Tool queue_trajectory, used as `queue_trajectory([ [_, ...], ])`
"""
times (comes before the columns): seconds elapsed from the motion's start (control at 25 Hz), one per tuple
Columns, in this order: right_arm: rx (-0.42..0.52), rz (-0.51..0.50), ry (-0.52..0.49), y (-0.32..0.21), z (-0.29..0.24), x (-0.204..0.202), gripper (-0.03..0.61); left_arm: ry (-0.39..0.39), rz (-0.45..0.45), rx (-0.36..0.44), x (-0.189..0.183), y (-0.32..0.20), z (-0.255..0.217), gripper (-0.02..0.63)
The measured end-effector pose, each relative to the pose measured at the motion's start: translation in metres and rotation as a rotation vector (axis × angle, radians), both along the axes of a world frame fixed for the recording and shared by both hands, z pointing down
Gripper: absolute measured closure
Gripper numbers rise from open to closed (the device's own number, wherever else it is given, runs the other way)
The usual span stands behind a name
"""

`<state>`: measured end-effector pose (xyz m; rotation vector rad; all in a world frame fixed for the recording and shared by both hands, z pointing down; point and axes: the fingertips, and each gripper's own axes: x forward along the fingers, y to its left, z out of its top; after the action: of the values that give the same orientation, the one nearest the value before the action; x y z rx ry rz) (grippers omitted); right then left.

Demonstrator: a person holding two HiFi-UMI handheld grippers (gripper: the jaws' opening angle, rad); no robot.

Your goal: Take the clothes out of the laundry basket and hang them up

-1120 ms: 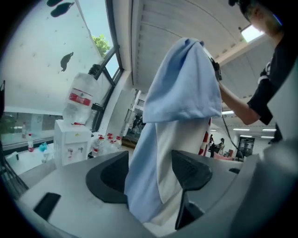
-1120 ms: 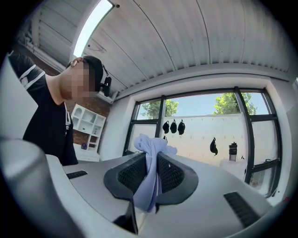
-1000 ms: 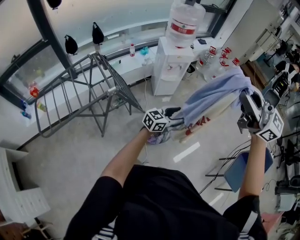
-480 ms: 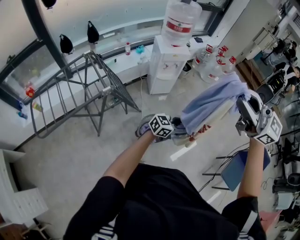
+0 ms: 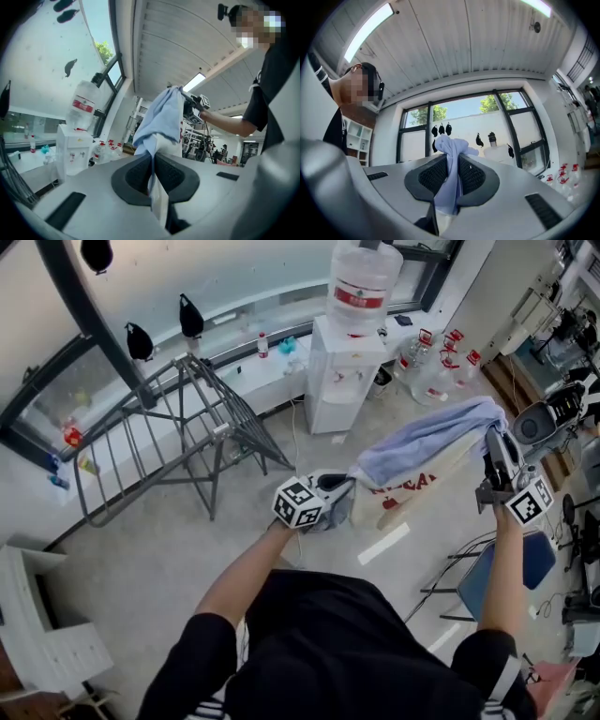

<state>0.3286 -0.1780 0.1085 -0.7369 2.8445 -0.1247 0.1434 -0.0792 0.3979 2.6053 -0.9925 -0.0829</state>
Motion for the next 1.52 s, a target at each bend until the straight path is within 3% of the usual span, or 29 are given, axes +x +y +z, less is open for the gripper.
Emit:
queue_trajectory([
  [0.12,-0.102,0.056,0.008,-0.011,0.059,0.016,0.518,0.007,-0.082,0.019,-0.027,-0.004,-0.017,0.597],
  [0.36,-0.326,0.071,0.186,0.015,0.222,-0.004,0.515,0.001,-0.231,0.109,-0.080,0.003,-0.066,0.598],
  [0.52,-0.481,-0.056,0.269,0.055,0.315,-0.042,0.512,-0.054,-0.257,0.150,-0.101,0.015,-0.092,0.598],
  [0.64,-0.535,-0.206,0.375,0.088,0.357,-0.082,0.458,-0.072,-0.277,0.163,-0.116,0.023,-0.111,0.598],
  [0.68,-0.515,-0.254,0.444,0.098,0.367,-0.094,0.424,-0.075,-0.292,0.168,-0.124,0.024,-0.118,0.598],
  [0.76,-0.381,-0.310,0.612,0.113,0.380,-0.112,0.413,-0.090,-0.327,0.181,-0.139,0.027,-0.133,0.598],
  [0.84,-0.277,-0.324,0.691,0.118,0.379,-0.119,0.413,-0.120,-0.350,0.206,-0.153,0.029,-0.149,0.598],
  [0.96,-0.281,-0.330,0.619,0.116,0.361,-0.126,0.396,-0.179,-0.352,0.245,-0.166,0.037,-0.167,0.598],
  [1.04,-0.235,-0.349,0.587,0.119,0.334,-0.142,0.392,-0.185,-0.344,0.264,-0.169,0.043,-0.179,0.598],
  [1.32,-0.041,-0.484,0.344,0.154,0.218,-0.244,0.391,-0.061,-0.302,0.357,-0.185,0.075,-0.223,0.598],
  [1.52,0.035,-0.552,0.369,0.157,0.208,-0.280,0.389,-0.084,-0.214,0.428,-0.185,0.107,-0.250,0.598],
])
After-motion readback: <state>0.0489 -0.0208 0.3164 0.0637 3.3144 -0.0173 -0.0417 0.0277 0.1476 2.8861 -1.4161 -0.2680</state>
